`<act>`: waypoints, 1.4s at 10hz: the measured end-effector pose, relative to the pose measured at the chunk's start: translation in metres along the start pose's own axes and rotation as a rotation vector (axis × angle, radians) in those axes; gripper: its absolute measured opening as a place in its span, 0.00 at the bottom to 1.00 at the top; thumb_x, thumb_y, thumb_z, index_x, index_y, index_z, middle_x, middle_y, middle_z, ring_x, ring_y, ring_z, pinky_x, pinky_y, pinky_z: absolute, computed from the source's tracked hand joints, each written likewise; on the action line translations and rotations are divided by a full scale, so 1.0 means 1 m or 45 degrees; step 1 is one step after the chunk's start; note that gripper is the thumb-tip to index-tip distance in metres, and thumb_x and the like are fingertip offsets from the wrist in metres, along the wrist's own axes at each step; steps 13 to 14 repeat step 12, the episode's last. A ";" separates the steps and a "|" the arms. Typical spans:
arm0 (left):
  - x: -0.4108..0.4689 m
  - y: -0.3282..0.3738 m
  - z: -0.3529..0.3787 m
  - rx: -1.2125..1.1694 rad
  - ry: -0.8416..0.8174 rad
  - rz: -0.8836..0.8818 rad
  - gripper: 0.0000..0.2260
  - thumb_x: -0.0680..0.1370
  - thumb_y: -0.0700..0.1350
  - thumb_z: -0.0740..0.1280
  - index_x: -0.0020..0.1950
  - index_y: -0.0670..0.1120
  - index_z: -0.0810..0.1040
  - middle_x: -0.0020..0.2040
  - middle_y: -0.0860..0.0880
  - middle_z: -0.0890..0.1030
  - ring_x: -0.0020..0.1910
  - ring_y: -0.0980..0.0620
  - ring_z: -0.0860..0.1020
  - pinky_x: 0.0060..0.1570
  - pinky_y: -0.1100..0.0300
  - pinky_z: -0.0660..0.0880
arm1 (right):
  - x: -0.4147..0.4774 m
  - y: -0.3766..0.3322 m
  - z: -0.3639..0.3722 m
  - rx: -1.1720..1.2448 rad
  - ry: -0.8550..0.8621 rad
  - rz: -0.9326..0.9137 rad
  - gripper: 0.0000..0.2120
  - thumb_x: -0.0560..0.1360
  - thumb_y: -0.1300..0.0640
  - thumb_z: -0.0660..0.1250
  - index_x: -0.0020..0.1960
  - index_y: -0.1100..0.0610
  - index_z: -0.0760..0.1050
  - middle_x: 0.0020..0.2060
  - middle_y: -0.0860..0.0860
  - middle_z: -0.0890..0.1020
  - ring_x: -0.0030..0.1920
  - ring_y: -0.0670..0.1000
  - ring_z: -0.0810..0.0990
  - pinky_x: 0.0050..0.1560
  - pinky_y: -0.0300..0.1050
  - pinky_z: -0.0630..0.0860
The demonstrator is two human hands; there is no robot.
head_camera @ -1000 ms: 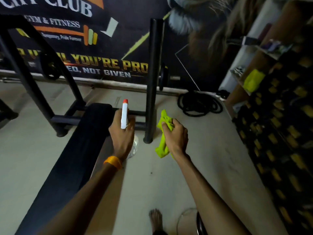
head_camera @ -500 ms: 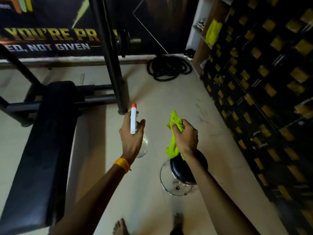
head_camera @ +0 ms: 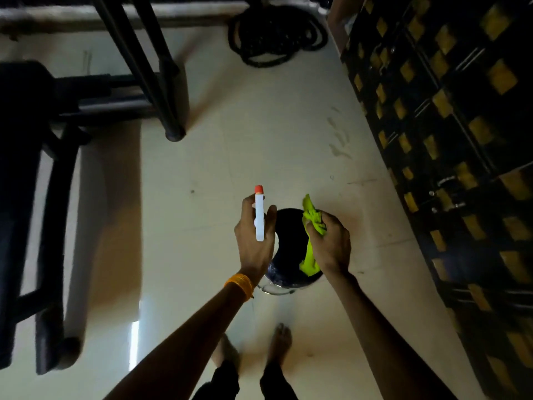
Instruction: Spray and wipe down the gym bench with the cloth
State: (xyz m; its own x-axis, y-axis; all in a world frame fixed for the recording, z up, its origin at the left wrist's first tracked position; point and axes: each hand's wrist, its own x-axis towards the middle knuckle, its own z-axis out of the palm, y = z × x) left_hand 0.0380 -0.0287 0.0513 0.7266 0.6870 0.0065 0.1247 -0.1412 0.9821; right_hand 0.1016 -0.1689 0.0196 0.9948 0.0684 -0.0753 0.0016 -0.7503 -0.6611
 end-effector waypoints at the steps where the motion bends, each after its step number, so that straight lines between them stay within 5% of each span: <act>1: 0.001 -0.059 0.039 -0.016 0.013 -0.025 0.11 0.82 0.44 0.67 0.62 0.53 0.71 0.38 0.55 0.77 0.38 0.54 0.78 0.40 0.65 0.76 | 0.017 0.054 0.041 -0.015 -0.007 -0.007 0.14 0.78 0.47 0.69 0.60 0.53 0.81 0.54 0.50 0.85 0.53 0.54 0.82 0.46 0.39 0.69; 3: 0.006 -0.157 0.094 0.021 0.008 -0.015 0.10 0.83 0.46 0.66 0.63 0.53 0.70 0.44 0.60 0.78 0.43 0.57 0.79 0.43 0.68 0.76 | 0.047 0.145 0.123 -0.065 -0.012 -0.069 0.15 0.79 0.44 0.68 0.52 0.57 0.79 0.46 0.53 0.84 0.46 0.55 0.82 0.42 0.45 0.77; 4: 0.006 -0.185 0.112 0.007 0.020 -0.019 0.08 0.83 0.47 0.66 0.61 0.52 0.71 0.44 0.54 0.78 0.43 0.54 0.79 0.43 0.64 0.77 | 0.057 0.176 0.151 -0.125 0.009 -0.123 0.18 0.80 0.40 0.65 0.49 0.56 0.77 0.45 0.51 0.83 0.45 0.51 0.80 0.41 0.51 0.79; 5: 0.005 -0.198 0.123 0.067 -0.005 -0.007 0.07 0.83 0.48 0.66 0.59 0.49 0.72 0.45 0.52 0.78 0.44 0.54 0.80 0.44 0.60 0.78 | 0.060 0.196 0.165 -0.110 -0.026 -0.144 0.16 0.79 0.43 0.67 0.51 0.56 0.78 0.48 0.52 0.84 0.49 0.53 0.82 0.45 0.50 0.80; 6: 0.001 -0.197 0.130 0.080 -0.042 0.014 0.09 0.82 0.45 0.66 0.60 0.44 0.72 0.44 0.54 0.76 0.43 0.57 0.78 0.43 0.64 0.74 | 0.059 0.209 0.168 -0.046 -0.119 -0.141 0.19 0.80 0.42 0.66 0.65 0.53 0.77 0.59 0.50 0.83 0.60 0.52 0.81 0.57 0.47 0.79; 7: -0.006 -0.199 0.130 0.075 -0.092 -0.007 0.13 0.81 0.43 0.68 0.62 0.40 0.72 0.46 0.59 0.76 0.45 0.58 0.78 0.45 0.68 0.73 | 0.060 0.217 0.165 0.014 -0.182 -0.134 0.28 0.79 0.36 0.63 0.70 0.53 0.74 0.65 0.50 0.80 0.66 0.51 0.78 0.62 0.51 0.77; 9: -0.020 -0.197 0.113 0.190 -0.226 -0.028 0.35 0.69 0.37 0.70 0.76 0.37 0.64 0.62 0.54 0.76 0.61 0.71 0.71 0.60 0.74 0.69 | 0.058 0.196 0.136 0.077 -0.243 -0.252 0.25 0.77 0.39 0.65 0.72 0.43 0.70 0.71 0.42 0.75 0.72 0.46 0.72 0.70 0.51 0.73; 10: -0.025 -0.197 0.090 0.255 -0.386 -0.065 0.40 0.70 0.39 0.72 0.79 0.45 0.60 0.73 0.49 0.70 0.72 0.57 0.68 0.71 0.55 0.70 | 0.053 0.178 0.114 0.022 -0.193 -0.232 0.24 0.74 0.43 0.69 0.69 0.47 0.75 0.68 0.44 0.77 0.68 0.48 0.74 0.68 0.49 0.74; 12: -0.014 -0.140 0.023 0.532 -0.379 0.021 0.35 0.74 0.52 0.64 0.80 0.46 0.59 0.78 0.44 0.65 0.77 0.47 0.62 0.76 0.50 0.62 | 0.050 0.115 0.059 -0.106 -0.205 -0.246 0.27 0.73 0.53 0.72 0.72 0.54 0.73 0.71 0.54 0.74 0.73 0.56 0.69 0.74 0.52 0.66; 14: -0.014 -0.140 0.023 0.532 -0.379 0.021 0.35 0.74 0.52 0.64 0.80 0.46 0.59 0.78 0.44 0.65 0.77 0.47 0.62 0.76 0.50 0.62 | 0.050 0.115 0.059 -0.106 -0.205 -0.246 0.27 0.73 0.53 0.72 0.72 0.54 0.73 0.71 0.54 0.74 0.73 0.56 0.69 0.74 0.52 0.66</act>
